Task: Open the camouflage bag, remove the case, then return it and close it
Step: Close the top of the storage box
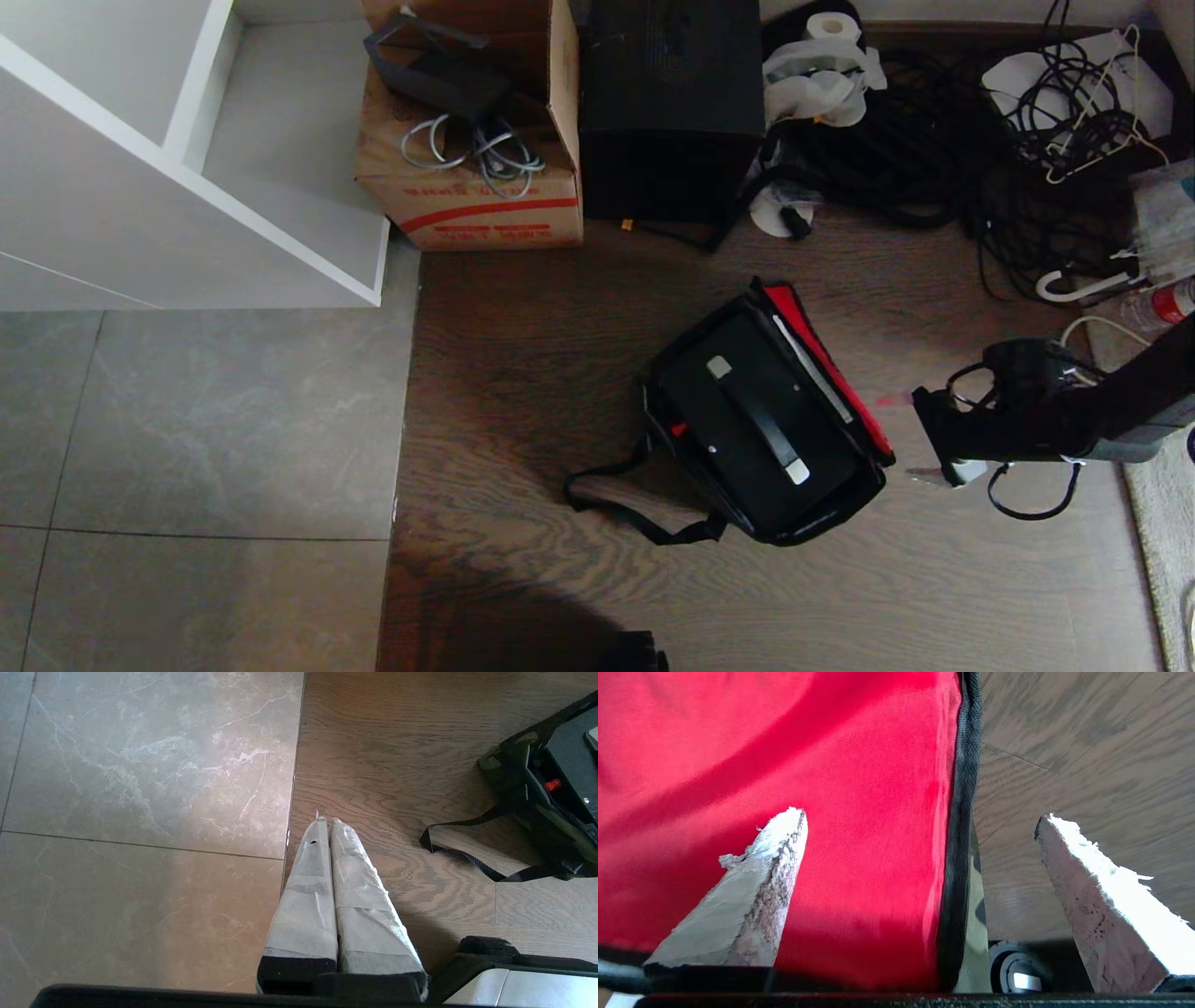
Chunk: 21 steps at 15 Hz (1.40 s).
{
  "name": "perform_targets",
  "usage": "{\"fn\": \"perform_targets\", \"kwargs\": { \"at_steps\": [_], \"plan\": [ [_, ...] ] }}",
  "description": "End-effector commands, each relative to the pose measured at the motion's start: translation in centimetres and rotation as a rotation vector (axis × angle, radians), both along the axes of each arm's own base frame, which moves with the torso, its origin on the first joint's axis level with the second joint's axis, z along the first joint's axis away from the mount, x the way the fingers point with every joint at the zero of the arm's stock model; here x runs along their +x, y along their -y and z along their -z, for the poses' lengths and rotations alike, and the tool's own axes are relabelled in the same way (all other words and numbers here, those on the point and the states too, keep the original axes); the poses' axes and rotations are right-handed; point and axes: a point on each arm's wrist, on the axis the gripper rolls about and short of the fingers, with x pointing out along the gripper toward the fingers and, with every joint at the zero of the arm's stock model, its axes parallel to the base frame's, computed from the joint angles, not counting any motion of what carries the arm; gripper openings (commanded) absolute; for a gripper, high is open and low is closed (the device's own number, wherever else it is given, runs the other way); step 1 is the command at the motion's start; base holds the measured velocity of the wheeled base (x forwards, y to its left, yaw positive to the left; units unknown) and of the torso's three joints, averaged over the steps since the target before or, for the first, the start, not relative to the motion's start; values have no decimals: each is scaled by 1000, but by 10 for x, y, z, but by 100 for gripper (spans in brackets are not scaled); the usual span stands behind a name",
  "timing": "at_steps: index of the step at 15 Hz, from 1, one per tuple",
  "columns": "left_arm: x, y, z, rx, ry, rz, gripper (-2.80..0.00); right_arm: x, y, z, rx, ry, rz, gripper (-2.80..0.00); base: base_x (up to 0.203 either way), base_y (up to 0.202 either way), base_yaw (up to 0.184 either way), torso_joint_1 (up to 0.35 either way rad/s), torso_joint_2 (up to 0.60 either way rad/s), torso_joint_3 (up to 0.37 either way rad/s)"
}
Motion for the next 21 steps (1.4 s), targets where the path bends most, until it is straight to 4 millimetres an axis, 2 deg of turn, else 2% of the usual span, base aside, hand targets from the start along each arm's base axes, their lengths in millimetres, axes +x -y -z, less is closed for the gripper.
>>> {"fn": "perform_targets", "kwargs": {
  "at_steps": [1,4,8,15,16,17,19,21],
  "plan": [
    [1,0,3,-1,-8,-1,-280,15,4,10,31,9,5,0,0,0,0,0,0,0],
    [1,0,3,-1,-8,-1,-280,30,7,24,83,-3,37,0,0,0,0,0,0,0],
    [1,0,3,-1,-8,-1,-280,46,12,28,139,16,79,0,0,0,0,0,0,0],
    [1,0,3,-1,-11,0,-280,52,17,26,242,-11,85,0,0,0,0,0,0,0],
    [1,0,3,-1,-10,-1,-280,53,17,26,240,-8,86,-99,0,0,0,0,0,0],
    [1,0,3,-1,-8,-1,-280,55,18,26,237,-3,82,-280,0,0,0,0,0,0],
    [1,0,3,-1,-8,-1,-280,59,19,20,227,23,77,-280,0,0,0,0,0,0],
    [1,0,3,-1,-10,-1,-280,58,19,22,237,10,85,-280,0,0,0,0,0,0]
  ]
}}
